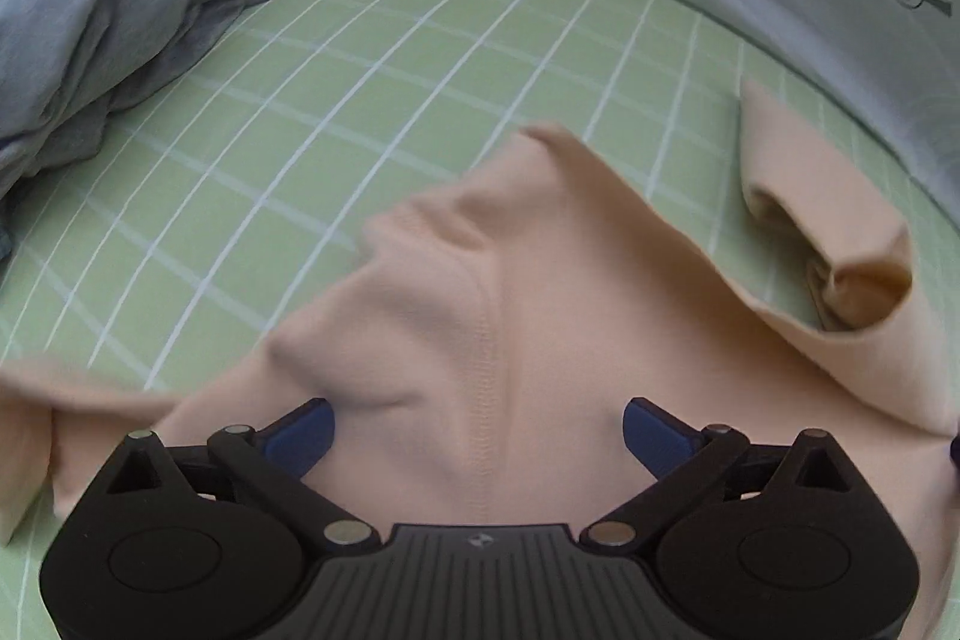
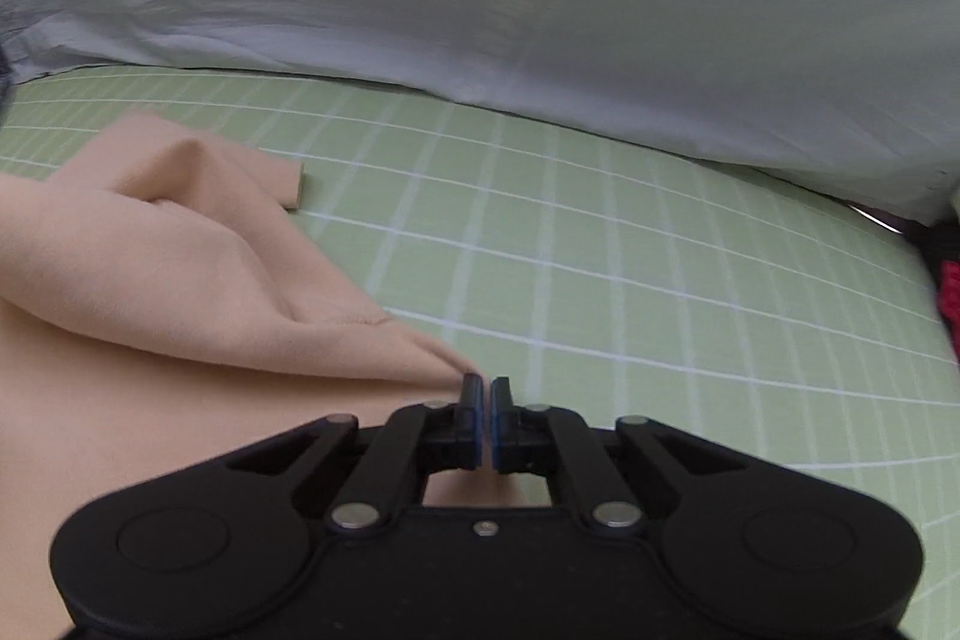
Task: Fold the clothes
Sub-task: 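Pinch the shirt hem with the right gripper and pull it straight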
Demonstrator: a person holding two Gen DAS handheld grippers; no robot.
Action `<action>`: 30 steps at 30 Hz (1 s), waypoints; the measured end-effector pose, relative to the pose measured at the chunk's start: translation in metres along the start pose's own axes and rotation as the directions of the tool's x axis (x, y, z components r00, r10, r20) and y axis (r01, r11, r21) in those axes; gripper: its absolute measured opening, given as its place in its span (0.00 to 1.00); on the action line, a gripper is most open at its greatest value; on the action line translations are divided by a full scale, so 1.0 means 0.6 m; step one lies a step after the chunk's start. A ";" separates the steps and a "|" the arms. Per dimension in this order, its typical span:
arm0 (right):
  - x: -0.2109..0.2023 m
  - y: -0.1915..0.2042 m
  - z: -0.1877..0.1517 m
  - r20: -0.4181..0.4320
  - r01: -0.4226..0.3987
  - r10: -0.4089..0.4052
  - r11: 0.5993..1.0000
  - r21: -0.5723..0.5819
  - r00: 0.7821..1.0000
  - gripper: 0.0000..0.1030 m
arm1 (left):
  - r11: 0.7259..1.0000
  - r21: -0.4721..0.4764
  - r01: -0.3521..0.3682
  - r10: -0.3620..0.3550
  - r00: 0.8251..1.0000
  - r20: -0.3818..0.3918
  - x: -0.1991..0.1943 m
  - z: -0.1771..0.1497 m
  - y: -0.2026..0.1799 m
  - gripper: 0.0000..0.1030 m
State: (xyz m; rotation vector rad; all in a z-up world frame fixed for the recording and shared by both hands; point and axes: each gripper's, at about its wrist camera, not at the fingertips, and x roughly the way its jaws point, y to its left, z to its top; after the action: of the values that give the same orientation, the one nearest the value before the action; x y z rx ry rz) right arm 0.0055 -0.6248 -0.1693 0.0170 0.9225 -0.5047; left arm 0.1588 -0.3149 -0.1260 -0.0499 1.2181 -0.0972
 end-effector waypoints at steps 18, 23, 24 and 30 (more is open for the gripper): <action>-0.174 -0.181 -0.285 -0.175 0.177 -0.126 0.932 0.315 0.977 0.60 | 0.968 0.213 0.134 -0.145 0.989 0.036 -0.154 -0.161 -0.081 0.98; -0.223 -0.179 -0.349 -0.163 0.106 -0.047 0.920 0.377 0.986 0.64 | 0.964 0.235 0.126 -0.139 0.989 0.040 -0.185 -0.233 -0.083 0.98; -0.230 -0.180 -0.361 -0.161 0.084 -0.022 0.918 0.387 0.987 0.64 | 0.964 0.235 0.123 -0.136 0.990 0.043 -0.191 -0.247 -0.087 0.98; -0.249 -0.212 -0.403 -0.148 0.007 0.046 0.942 0.336 0.988 0.69 | 0.965 0.236 0.110 -0.123 0.992 0.038 -0.208 -0.332 -0.119 0.98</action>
State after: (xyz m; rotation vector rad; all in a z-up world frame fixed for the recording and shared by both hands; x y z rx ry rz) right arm -0.3057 -0.6212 -0.1775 0.3799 0.9763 -0.6448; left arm -0.0741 -0.3705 -0.0715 0.0810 1.1437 -0.3396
